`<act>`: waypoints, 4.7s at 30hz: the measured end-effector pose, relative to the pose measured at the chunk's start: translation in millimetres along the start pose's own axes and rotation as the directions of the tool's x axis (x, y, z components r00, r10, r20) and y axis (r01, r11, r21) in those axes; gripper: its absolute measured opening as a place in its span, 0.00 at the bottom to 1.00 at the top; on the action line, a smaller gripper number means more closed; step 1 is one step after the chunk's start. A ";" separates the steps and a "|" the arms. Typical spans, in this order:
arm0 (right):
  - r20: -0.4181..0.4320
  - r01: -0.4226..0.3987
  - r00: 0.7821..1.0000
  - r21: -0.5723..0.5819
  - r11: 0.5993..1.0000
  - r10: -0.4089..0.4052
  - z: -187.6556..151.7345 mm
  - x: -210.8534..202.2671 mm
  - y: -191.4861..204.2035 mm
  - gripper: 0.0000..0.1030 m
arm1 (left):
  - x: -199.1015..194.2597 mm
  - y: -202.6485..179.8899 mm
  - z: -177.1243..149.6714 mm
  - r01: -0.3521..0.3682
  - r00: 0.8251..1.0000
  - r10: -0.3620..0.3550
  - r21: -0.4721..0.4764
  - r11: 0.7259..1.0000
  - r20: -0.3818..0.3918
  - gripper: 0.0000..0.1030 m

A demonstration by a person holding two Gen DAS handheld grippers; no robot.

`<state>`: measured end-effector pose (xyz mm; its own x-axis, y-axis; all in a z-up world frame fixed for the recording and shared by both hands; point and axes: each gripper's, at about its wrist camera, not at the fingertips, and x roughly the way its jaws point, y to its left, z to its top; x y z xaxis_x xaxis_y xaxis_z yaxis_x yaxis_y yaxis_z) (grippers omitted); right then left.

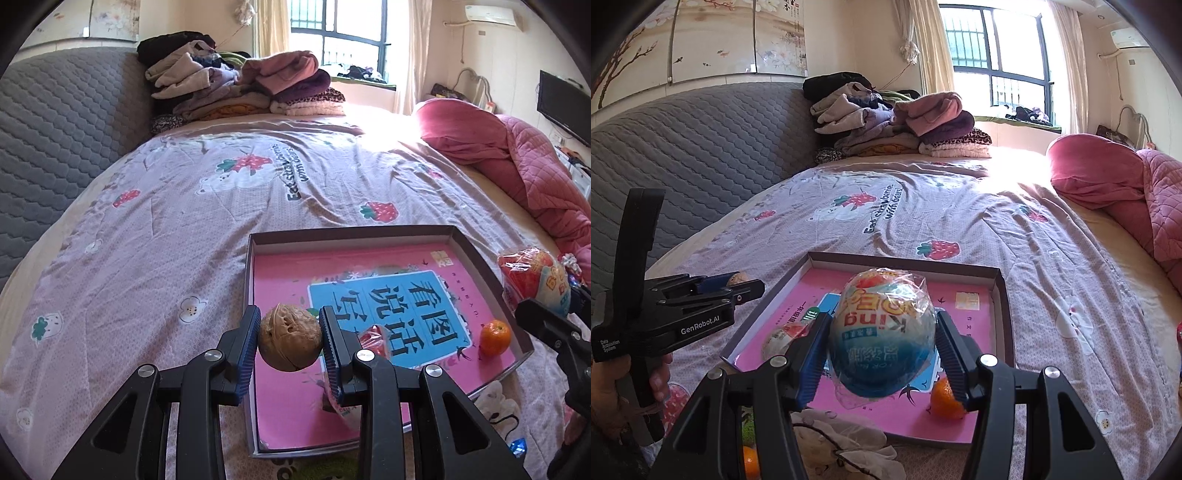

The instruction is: Organize objects

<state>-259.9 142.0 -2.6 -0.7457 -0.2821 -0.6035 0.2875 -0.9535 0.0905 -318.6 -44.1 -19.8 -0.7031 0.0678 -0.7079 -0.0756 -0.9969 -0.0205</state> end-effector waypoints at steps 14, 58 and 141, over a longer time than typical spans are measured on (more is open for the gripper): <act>-0.116 -0.010 0.993 -0.034 0.999 0.006 -18.3 43.9 0.5 0.55 | 41.7 -7.6 -18.5 -0.001 0.996 0.004 0.035 0.999 -0.093 0.32; -0.241 0.062 0.965 -0.161 0.985 -0.100 -38.0 72.4 11.8 0.55 | 54.4 -9.0 -29.8 0.056 0.980 -0.053 0.011 0.998 -0.191 0.42; 0.049 -0.012 0.999 -0.004 1.000 0.012 3.0 -77.6 15.5 0.57 | -131.2 -20.1 -37.6 0.096 0.992 -0.093 -0.037 0.995 0.089 0.76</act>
<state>-199.4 148.8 48.0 -0.7708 -0.2989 -0.5626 0.2992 -0.9495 0.0945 -198.2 -34.4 47.0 -0.7532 0.1633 -0.6372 -0.1165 -0.9865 -0.1151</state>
